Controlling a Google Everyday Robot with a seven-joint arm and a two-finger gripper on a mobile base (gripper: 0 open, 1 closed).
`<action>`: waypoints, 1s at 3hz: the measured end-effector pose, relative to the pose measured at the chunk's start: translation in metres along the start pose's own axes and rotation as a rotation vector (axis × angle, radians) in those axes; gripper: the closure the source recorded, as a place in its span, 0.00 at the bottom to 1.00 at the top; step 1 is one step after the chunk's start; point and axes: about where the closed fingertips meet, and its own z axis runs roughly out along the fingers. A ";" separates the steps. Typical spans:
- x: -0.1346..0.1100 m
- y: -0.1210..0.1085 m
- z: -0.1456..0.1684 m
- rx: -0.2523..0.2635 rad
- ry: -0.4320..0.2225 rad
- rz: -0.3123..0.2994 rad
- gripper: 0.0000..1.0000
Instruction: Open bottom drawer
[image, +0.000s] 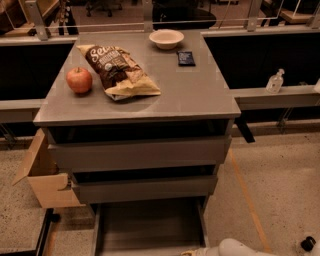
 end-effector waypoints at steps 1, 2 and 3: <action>0.000 0.000 0.000 0.000 0.000 0.000 0.28; 0.000 0.000 0.000 0.000 0.000 0.000 0.04; -0.001 0.001 0.001 -0.002 -0.001 0.000 0.00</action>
Offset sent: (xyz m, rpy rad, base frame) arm 0.0000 0.0000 0.0000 0.0000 0.0000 0.0000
